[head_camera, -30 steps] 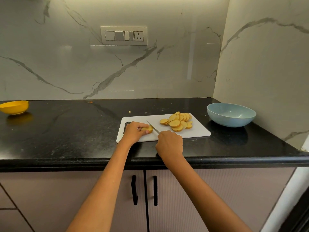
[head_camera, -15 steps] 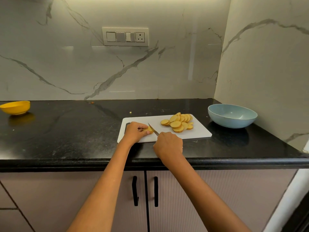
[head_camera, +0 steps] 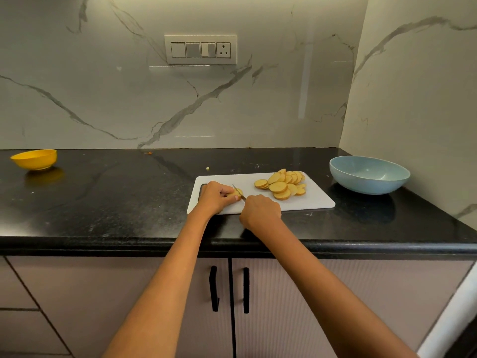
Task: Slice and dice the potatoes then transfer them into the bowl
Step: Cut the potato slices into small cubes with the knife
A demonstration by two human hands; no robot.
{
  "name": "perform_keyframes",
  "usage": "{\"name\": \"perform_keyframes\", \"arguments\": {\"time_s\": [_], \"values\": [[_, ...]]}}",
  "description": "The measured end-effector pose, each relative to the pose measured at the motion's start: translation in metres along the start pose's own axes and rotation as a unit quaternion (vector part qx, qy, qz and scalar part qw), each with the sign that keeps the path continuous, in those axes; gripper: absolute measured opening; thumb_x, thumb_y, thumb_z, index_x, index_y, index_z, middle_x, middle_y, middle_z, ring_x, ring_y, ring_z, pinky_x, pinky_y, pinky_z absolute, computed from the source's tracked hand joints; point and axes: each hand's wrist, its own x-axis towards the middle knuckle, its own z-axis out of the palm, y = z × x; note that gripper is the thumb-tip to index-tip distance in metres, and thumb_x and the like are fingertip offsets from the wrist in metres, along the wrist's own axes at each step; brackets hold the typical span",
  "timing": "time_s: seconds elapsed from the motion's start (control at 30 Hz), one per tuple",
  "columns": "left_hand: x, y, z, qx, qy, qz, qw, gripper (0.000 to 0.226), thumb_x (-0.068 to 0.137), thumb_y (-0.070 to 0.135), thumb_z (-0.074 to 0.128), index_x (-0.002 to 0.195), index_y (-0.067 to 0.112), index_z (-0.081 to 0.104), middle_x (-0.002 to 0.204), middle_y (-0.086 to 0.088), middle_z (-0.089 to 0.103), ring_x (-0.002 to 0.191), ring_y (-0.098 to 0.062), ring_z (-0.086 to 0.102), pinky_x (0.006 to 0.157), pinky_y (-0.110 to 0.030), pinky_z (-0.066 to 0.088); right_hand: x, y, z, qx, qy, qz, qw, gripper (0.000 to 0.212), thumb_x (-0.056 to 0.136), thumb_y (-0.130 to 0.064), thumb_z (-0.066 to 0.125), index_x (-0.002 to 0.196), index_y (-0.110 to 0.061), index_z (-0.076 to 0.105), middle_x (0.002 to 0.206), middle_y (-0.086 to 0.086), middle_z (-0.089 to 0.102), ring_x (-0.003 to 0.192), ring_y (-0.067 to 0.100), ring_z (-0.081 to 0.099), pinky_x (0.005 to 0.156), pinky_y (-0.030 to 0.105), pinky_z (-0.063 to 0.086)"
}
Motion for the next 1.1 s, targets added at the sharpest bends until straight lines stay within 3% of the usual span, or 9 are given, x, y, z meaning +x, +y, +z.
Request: {"name": "perform_keyframes", "arguments": {"time_s": [0.13, 0.2, 0.3, 0.4, 0.63, 0.7, 0.83, 1.0, 1.1], "values": [[0.000, -0.001, 0.001, 0.019, 0.005, -0.006, 1.000, 0.026, 0.086, 0.020, 0.064, 0.072, -0.001, 0.062, 0.068, -0.009, 0.043, 0.068, -0.015, 0.036, 0.057, -0.021, 0.027, -0.012, 0.012, 0.006, -0.034, 0.016, -0.011, 0.999, 0.028, 0.097, -0.018, 0.042, 0.122, -0.009, 0.052, 0.119, 0.008, 0.057, 0.108, 0.023, 0.056, 0.075, 0.027, 0.038], [-0.001, -0.002, 0.002, 0.015, 0.012, 0.005, 1.000, 0.025, 0.087, 0.019, 0.063, 0.082, -0.005, 0.068, 0.067, -0.011, 0.046, 0.067, -0.015, 0.038, 0.058, -0.020, 0.028, -0.016, 0.015, 0.012, -0.046, 0.039, -0.011, 0.998, 0.027, 0.097, -0.016, 0.042, 0.120, -0.009, 0.054, 0.115, 0.007, 0.059, 0.104, 0.022, 0.058, 0.071, 0.026, 0.038], [-0.003, -0.003, 0.002, 0.005, 0.007, 0.020, 1.000, 0.020, 0.086, 0.018, 0.063, 0.091, 0.000, 0.071, 0.077, -0.007, 0.055, 0.075, -0.014, 0.046, 0.064, -0.016, 0.034, -0.011, 0.016, 0.014, -0.038, 0.054, -0.006, 0.998, 0.026, 0.097, -0.016, 0.041, 0.117, -0.009, 0.056, 0.114, 0.007, 0.060, 0.102, 0.021, 0.059, 0.070, 0.026, 0.037], [-0.003, -0.003, 0.003, -0.013, 0.021, 0.015, 1.000, 0.019, 0.085, 0.017, 0.066, 0.099, 0.006, 0.072, 0.086, -0.005, 0.061, 0.085, -0.013, 0.051, 0.078, -0.022, 0.038, -0.006, 0.016, 0.010, -0.018, 0.051, -0.004, 0.999, 0.026, 0.097, -0.018, 0.041, 0.118, -0.010, 0.056, 0.117, 0.008, 0.059, 0.105, 0.022, 0.058, 0.074, 0.027, 0.040], [-0.003, -0.001, 0.004, -0.025, 0.031, -0.011, 0.999, 0.036, 0.083, 0.015, 0.067, 0.117, 0.002, 0.063, 0.118, -0.011, 0.064, 0.111, -0.018, 0.056, 0.092, -0.020, 0.037, -0.007, 0.016, 0.011, 0.005, 0.056, 0.007, 0.998, 0.027, 0.097, -0.019, 0.042, 0.117, -0.009, 0.056, 0.116, 0.008, 0.059, 0.104, 0.023, 0.058, 0.077, 0.028, 0.045], [-0.003, -0.002, 0.005, -0.025, 0.033, -0.010, 0.999, 0.034, 0.083, 0.016, 0.068, 0.115, 0.003, 0.065, 0.115, -0.010, 0.065, 0.108, -0.017, 0.056, 0.093, -0.022, 0.039, -0.007, 0.014, 0.012, 0.004, 0.056, 0.004, 0.998, 0.027, 0.097, -0.018, 0.042, 0.118, -0.009, 0.056, 0.116, 0.008, 0.059, 0.105, 0.023, 0.058, 0.077, 0.028, 0.044], [-0.003, -0.001, 0.003, -0.014, 0.021, 0.010, 1.000, 0.020, 0.084, 0.017, 0.066, 0.102, 0.008, 0.072, 0.090, -0.004, 0.064, 0.087, -0.012, 0.052, 0.081, -0.025, 0.038, -0.003, 0.009, 0.010, -0.016, 0.053, 0.008, 0.998, 0.027, 0.098, -0.018, 0.041, 0.120, -0.009, 0.055, 0.119, 0.008, 0.058, 0.107, 0.023, 0.057, 0.075, 0.027, 0.041], [-0.005, 0.000, 0.002, 0.012, 0.021, 0.025, 0.999, 0.016, 0.085, 0.018, 0.065, 0.088, 0.005, 0.073, 0.074, -0.008, 0.059, 0.066, -0.011, 0.041, 0.069, -0.026, 0.033, 0.004, 0.003, 0.006, -0.030, 0.052, 0.004, 0.998, 0.028, 0.098, -0.016, 0.039, 0.121, -0.011, 0.054, 0.121, 0.007, 0.058, 0.109, 0.021, 0.056, 0.077, 0.025, 0.039], [-0.006, 0.001, 0.004, 0.015, 0.027, 0.021, 0.999, 0.015, 0.085, 0.020, 0.065, 0.084, 0.006, 0.071, 0.073, -0.009, 0.056, 0.070, -0.014, 0.045, 0.071, -0.027, 0.035, 0.000, 0.004, 0.012, -0.042, 0.055, 0.013, 0.998, 0.027, 0.099, -0.015, 0.039, 0.120, -0.010, 0.054, 0.118, 0.007, 0.058, 0.106, 0.020, 0.058, 0.073, 0.025, 0.038]]}}
